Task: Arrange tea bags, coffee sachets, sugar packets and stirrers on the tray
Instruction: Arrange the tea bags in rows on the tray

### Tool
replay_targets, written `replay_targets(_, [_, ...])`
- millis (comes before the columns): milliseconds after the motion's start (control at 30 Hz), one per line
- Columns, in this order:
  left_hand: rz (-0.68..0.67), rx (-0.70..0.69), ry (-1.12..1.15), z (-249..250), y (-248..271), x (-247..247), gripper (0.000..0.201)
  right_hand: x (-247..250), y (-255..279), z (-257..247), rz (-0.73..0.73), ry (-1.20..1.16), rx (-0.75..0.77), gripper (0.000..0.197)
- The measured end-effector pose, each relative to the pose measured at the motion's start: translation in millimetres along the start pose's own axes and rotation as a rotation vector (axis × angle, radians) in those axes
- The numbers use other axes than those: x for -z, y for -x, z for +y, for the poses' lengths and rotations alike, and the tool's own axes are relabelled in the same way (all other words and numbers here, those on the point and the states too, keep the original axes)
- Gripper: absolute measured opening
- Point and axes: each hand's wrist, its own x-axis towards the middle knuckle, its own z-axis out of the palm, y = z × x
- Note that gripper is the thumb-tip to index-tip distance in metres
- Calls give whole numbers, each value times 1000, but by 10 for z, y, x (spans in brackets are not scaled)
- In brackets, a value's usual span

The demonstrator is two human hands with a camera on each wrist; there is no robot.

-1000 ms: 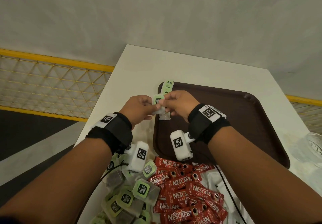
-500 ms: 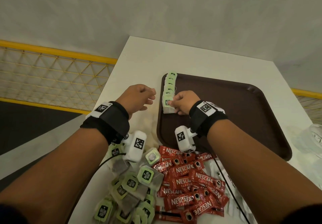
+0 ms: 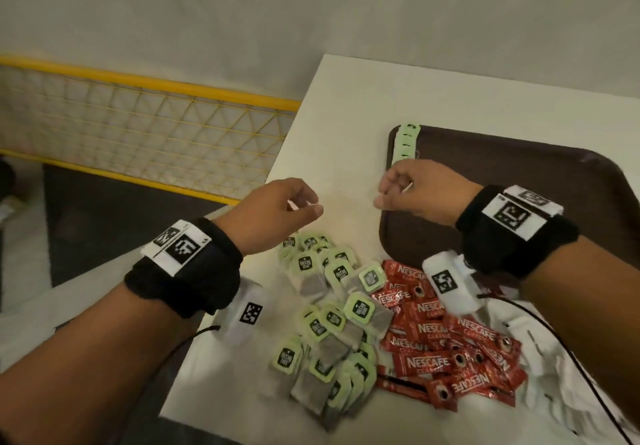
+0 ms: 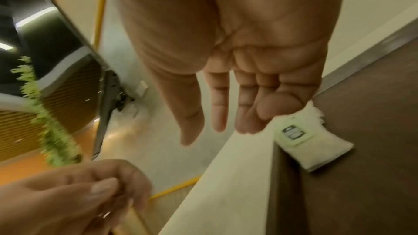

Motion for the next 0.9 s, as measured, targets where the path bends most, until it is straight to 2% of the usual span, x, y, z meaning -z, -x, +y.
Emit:
replay_targets(67, [-75, 72, -129, -119, 123, 3, 51, -148, 78, -160, -127, 90, 69, 31])
replay_targets(167, [-169, 176, -233, -219, 224, -52, 91, -404, 97, -331, -219, 277, 154, 41])
replay_targets(233, [-199, 174, -287, -247, 247, -103, 106, -555, 87, -404, -248, 370, 176, 50])
replay_targets(300, [-194, 164, -290, -267, 250, -153, 110, -687, 81, -465, -245, 436, 190, 59])
replay_targets(400, [-158, 173, -249, -287, 247, -209, 98, -851, 72, -531, -209, 513, 207, 68])
replay_targets(567, [-120, 118, -270, -308, 269, -253, 54, -1031, 38, -530, -164, 549, 207, 68])
replay_targets(667, [-106, 72, -254, -292, 307, -266, 38, -1069, 44, -512, -131, 519, 194, 70])
replay_targets(900, [-133, -6, -196, -215, 396, -170, 30, -919, 126, -482, -113, 419, 235, 36])
